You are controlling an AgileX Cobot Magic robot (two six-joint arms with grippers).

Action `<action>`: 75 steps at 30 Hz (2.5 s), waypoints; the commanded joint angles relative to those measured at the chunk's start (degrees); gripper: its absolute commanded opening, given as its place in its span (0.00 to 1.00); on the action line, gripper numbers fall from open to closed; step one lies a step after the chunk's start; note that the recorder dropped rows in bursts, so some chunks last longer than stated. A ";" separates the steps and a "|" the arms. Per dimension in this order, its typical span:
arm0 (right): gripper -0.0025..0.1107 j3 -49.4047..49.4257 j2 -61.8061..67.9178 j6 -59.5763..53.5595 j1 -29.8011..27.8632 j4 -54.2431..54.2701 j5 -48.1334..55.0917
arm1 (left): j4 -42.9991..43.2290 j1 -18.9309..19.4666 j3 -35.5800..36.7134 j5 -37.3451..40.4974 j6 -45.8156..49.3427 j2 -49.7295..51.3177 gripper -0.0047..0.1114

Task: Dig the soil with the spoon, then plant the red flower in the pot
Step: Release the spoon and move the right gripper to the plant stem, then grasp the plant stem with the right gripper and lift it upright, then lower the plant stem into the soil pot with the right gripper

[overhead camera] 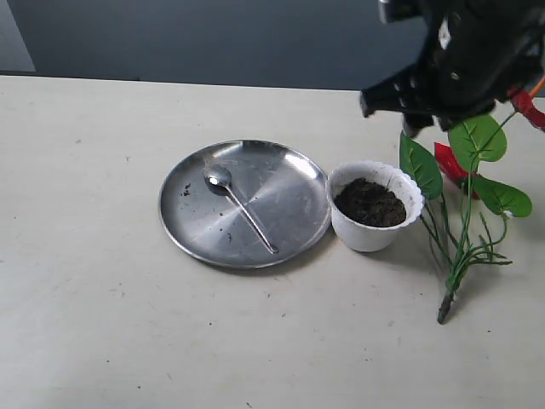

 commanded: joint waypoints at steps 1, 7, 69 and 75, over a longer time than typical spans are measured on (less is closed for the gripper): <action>0.38 10.94 -1.65 1.85 -7.54 2.71 -6.55 | -0.09 -0.31 -0.13 -0.78 -0.25 -0.07 0.05; 0.38 16.03 -1.65 4.26 -9.65 4.75 -13.43 | -0.09 -0.31 -0.13 -0.78 -0.25 -0.07 0.05; 0.02 37.08 -8.70 -7.93 -13.60 -10.68 -101.47 | -0.09 -0.31 -0.13 -0.78 -0.25 -0.07 0.05; 0.02 45.44 -7.95 -17.89 -10.16 -5.31 -110.78 | -0.09 -0.31 -0.13 -0.78 -0.25 -0.07 0.05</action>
